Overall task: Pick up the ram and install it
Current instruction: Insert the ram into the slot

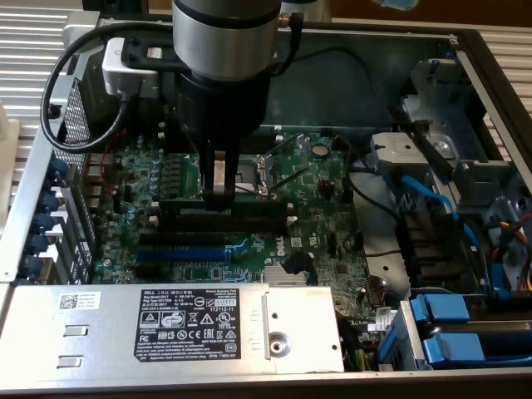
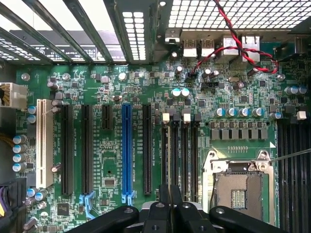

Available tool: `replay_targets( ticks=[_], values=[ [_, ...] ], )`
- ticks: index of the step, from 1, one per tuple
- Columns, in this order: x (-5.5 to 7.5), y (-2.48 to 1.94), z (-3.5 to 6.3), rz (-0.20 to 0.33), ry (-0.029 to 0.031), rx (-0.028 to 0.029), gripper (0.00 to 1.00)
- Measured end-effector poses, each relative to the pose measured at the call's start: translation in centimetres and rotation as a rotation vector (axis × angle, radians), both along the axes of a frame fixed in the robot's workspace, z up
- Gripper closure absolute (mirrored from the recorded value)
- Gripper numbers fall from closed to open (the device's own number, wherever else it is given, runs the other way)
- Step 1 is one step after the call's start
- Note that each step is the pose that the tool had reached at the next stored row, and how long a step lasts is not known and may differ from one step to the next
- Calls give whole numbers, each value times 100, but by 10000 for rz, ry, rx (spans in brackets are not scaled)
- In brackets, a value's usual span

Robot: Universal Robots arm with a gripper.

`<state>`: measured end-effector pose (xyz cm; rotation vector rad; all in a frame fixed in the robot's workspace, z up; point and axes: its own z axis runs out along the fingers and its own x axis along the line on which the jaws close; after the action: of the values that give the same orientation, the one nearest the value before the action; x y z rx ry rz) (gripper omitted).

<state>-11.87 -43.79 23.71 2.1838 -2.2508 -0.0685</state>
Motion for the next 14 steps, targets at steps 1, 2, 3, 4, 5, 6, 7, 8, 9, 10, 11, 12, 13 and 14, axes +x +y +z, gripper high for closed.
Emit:
replay_targets(
  ticks=[1,2,3,4,5,6,7,8,9,10,11,12,13,14],
  values=[
    [0,0,-1,0,0,0,88],
    [0,0,0,0,2,-1,88],
    [0,0,-1,0,2,-1,88],
    [0,0,-3,0,1,1,88],
    [0,0,-5,0,2,0,88],
    [0,0,-8,0,2,1,88],
    [0,0,-10,1,1,1,88],
    [0,0,-11,0,3,-1,88],
    [1,1,-14,3,1,2,88],
    [0,2,-14,8,2,1,88],
    [0,2,-14,8,2,0,88],
    [0,2,-14,8,2,0,88],
    [-1,1,-15,7,2,1,88],
    [-1,-1,-15,6,2,1,88]
  ],
)
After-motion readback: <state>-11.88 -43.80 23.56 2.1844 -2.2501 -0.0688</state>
